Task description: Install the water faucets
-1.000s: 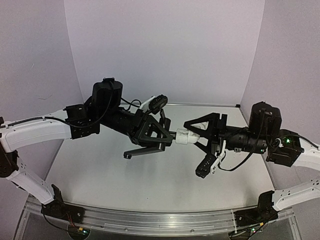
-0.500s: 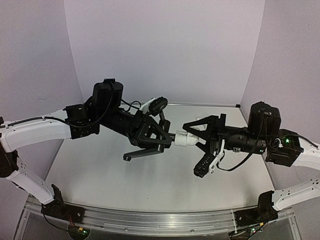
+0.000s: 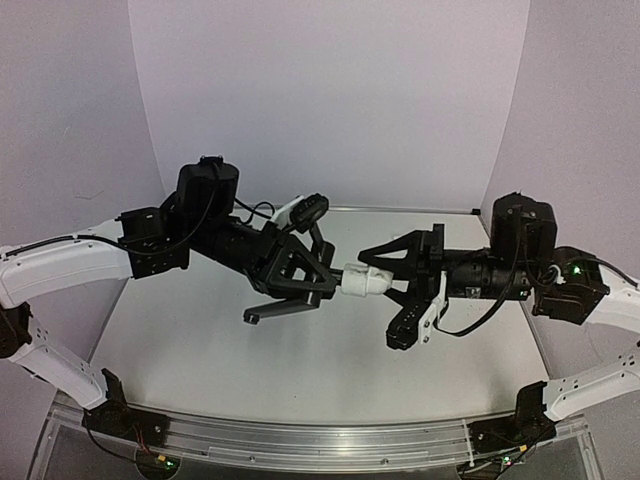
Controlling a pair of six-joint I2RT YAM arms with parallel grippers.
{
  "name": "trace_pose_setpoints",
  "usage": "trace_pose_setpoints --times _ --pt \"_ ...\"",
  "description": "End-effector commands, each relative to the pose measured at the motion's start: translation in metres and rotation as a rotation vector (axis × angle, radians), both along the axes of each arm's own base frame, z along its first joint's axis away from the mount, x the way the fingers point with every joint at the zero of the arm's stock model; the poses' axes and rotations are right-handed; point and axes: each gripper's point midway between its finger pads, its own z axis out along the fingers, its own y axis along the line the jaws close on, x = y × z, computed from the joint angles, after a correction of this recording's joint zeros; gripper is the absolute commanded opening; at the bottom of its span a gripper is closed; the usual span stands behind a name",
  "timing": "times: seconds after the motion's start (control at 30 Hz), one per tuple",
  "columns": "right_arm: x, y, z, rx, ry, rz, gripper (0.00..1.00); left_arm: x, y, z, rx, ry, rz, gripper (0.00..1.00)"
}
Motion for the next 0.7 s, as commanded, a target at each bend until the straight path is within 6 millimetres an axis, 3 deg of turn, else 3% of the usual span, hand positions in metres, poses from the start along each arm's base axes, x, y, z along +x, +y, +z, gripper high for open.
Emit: trace_pose_setpoints --times 0.0,0.1,0.2,0.43,0.57,0.67 --pt "0.003 -0.003 -0.003 0.051 0.208 -0.077 0.73 0.034 0.004 0.041 -0.169 -0.334 0.200 0.00" --pt "0.010 -0.012 -0.007 0.060 0.236 -0.142 0.90 0.044 0.008 0.038 -0.152 -0.357 0.255 0.00" --pt "0.010 -0.023 -0.014 0.061 0.244 -0.168 0.98 0.054 0.011 0.034 -0.135 -0.377 0.306 0.00" --pt "0.012 -0.031 -0.016 0.110 0.378 -0.198 0.98 0.101 0.008 0.009 0.000 -0.428 0.507 0.00" --pt "0.016 -0.034 -0.013 0.187 0.534 -0.224 0.98 0.118 0.010 0.023 -0.059 -0.438 0.621 0.00" --pt "0.021 -0.040 -0.017 0.224 0.587 -0.248 0.98 0.136 0.015 0.023 -0.034 -0.482 0.721 0.00"
